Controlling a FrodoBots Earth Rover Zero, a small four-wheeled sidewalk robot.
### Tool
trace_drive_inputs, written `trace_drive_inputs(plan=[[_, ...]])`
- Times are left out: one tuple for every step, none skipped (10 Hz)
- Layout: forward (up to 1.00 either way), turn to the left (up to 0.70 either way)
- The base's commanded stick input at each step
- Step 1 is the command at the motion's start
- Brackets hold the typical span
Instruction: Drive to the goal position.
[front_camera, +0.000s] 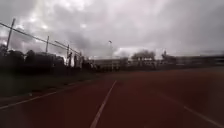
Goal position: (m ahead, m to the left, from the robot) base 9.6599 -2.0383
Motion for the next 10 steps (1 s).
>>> trace_drive_inputs(plan=[[0.5,0.0],[0.5,0.0],[0.5,0.0],[0.5,0.0],[0.5,0.0],[0.5,0.0],[0.5,0.0],[0.5,0.0],[0.5,0.0],[0.5,0.0]])
